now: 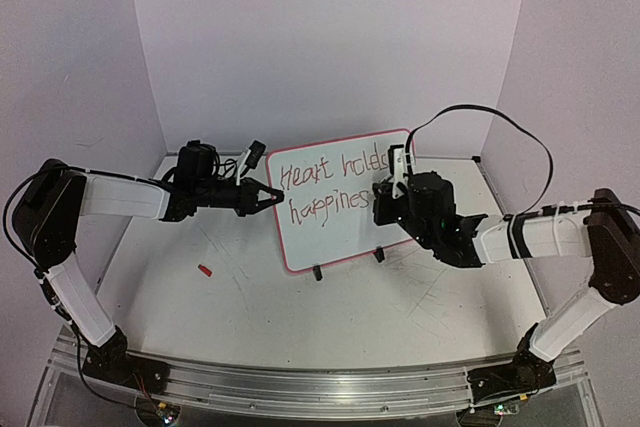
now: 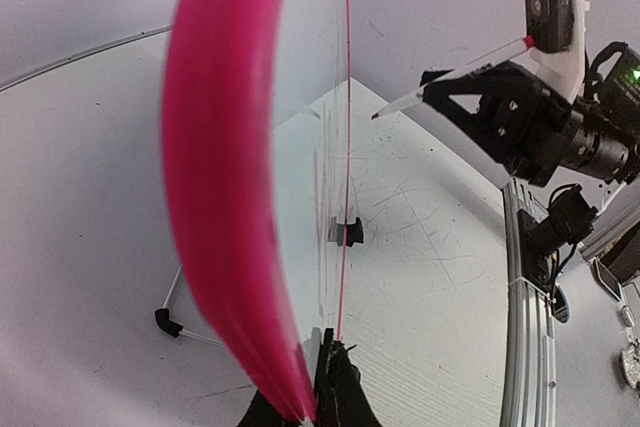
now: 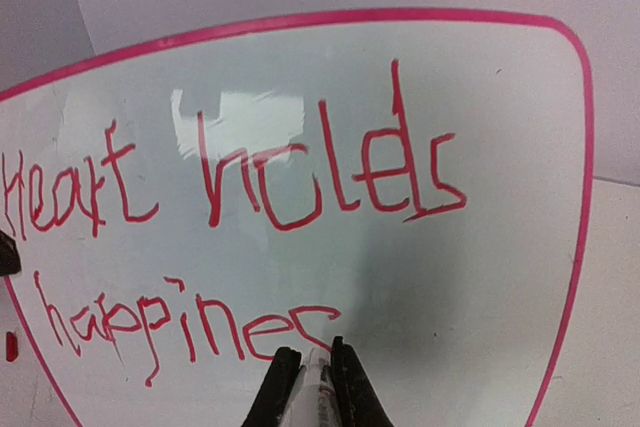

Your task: Write a sentence on the whiteboard

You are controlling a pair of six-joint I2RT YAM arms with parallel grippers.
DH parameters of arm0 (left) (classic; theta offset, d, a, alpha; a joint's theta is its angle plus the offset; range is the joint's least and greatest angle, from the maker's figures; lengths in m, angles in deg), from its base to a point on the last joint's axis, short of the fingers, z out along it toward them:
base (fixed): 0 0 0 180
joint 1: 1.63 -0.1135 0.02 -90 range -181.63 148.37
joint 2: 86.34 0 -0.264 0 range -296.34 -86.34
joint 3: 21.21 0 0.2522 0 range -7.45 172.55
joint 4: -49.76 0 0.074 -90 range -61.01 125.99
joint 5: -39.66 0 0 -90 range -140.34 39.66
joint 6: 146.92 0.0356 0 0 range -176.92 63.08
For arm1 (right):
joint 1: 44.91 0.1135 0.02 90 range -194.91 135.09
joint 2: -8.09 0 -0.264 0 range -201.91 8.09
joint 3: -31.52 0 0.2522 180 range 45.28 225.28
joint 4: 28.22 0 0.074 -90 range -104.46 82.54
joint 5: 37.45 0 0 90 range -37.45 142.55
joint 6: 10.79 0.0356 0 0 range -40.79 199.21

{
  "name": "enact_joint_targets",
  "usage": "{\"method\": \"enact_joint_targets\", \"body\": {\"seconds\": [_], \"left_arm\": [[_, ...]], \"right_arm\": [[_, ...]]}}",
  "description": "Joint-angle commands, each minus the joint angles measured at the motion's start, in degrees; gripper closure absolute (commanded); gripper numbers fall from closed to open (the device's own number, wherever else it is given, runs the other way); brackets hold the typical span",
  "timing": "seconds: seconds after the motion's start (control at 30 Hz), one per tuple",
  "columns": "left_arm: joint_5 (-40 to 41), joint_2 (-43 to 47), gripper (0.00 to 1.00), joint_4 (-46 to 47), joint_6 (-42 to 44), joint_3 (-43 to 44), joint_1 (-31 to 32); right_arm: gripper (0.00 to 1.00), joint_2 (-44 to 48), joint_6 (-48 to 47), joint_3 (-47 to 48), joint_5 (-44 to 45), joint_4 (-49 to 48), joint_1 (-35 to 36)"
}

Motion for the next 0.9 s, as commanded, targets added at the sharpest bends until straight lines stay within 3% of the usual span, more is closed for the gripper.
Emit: {"method": "enact_joint_targets", "body": {"seconds": [0.0, 0.87], "left_arm": [[8.93, -0.45, 1.00, -2.44, 7.22, 1.08, -0.81], [8.78, -0.61, 1.00, -2.53, 7.22, 0.94, -0.69]], "right_arm": [[1.00, 2.40, -0.44, 0.47, 0.51, -0.99, -2.64], [1.00, -4.33, -1.42, 4.54, 1.51, -3.69, -3.83]]}}
